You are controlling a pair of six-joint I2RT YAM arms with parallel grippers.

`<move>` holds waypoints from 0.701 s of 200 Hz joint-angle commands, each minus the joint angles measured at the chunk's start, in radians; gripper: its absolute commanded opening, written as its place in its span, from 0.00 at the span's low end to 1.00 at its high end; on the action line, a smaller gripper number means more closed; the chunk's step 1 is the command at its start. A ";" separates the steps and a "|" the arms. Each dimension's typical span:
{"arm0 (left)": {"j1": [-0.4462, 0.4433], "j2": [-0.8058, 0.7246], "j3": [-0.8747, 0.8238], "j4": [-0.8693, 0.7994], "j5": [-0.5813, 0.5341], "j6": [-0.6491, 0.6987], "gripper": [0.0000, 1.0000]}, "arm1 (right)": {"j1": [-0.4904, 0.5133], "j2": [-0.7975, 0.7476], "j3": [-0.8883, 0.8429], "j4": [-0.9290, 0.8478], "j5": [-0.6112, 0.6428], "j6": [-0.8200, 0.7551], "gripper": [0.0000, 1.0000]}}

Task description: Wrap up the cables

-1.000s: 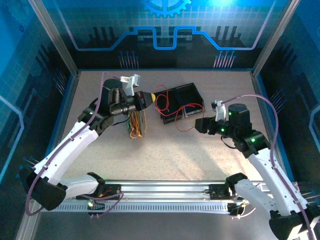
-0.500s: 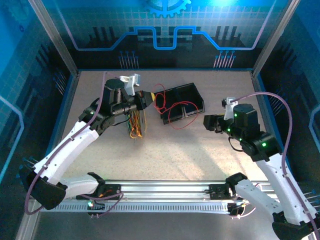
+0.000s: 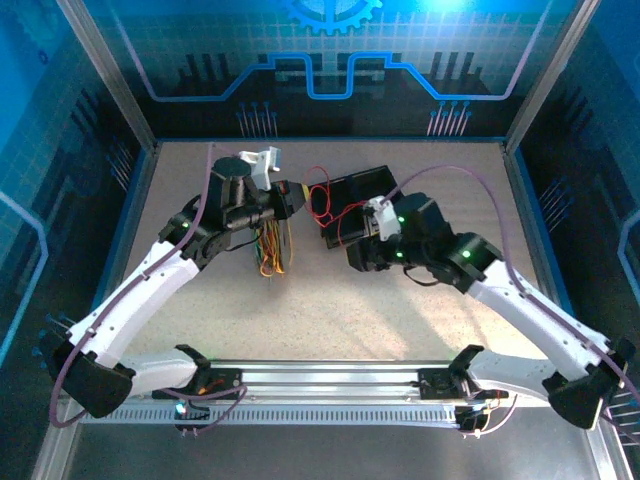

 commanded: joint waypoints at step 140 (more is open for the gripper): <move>-0.009 -0.027 0.073 -0.036 -0.026 0.019 0.00 | 0.033 0.322 0.042 0.087 0.177 -0.031 0.31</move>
